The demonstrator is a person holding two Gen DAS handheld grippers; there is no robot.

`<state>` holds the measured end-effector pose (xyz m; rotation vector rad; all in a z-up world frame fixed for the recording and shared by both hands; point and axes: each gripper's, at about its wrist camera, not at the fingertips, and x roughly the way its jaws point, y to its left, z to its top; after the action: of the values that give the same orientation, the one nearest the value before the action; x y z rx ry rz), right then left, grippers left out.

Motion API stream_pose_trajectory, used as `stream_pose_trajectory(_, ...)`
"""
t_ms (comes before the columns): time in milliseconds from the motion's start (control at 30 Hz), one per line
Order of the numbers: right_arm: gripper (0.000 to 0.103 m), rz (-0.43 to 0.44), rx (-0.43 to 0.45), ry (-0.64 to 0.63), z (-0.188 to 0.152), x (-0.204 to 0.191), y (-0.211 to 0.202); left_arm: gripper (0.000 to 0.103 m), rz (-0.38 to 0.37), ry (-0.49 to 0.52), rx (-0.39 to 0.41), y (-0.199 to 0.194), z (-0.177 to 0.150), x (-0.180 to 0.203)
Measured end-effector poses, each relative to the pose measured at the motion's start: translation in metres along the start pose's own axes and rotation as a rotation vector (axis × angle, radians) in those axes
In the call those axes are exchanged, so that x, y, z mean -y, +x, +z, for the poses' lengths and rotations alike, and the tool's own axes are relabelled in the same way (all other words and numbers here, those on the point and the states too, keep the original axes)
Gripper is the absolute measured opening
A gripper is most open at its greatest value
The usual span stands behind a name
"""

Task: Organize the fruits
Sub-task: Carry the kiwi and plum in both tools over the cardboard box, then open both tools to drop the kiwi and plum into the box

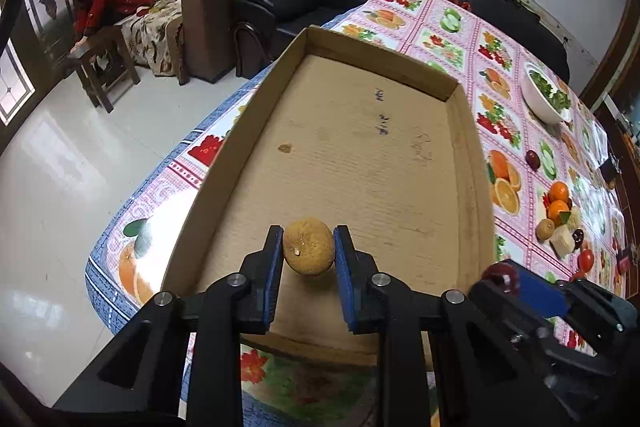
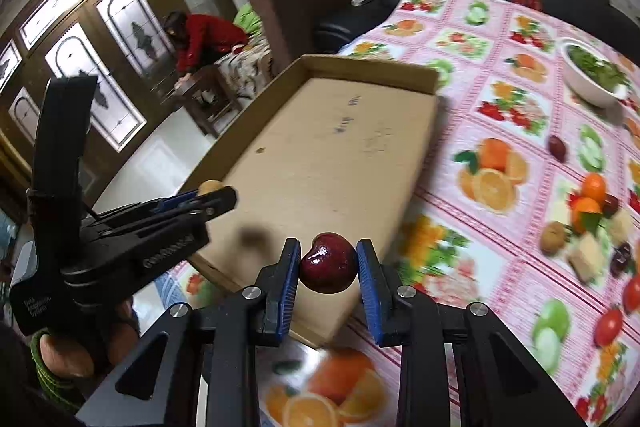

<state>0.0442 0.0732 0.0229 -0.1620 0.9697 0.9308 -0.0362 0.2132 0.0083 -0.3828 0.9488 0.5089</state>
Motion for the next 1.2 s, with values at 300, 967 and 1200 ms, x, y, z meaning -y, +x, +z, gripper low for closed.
stream_pose_trajectory(300, 0.029, 0.011, -0.092, -0.033, 0.004, -0.012, 0.045, 0.023, 0.014, -0.003, -0.045, 0.02, 0.004, -0.011)
stream_pose_trajectory(967, 0.042, -0.033, -0.11, -0.082, -0.001, -0.013, 0.052, 0.042, 0.037, -0.031, -0.054, 0.018, 0.002, -0.013)
stream_pose_trajectory(1200, 0.044, -0.025, -0.061, -0.072, -0.004, -0.012, 0.024, 0.047, 0.045, -0.032, -0.017, 0.002, 0.002, -0.008)
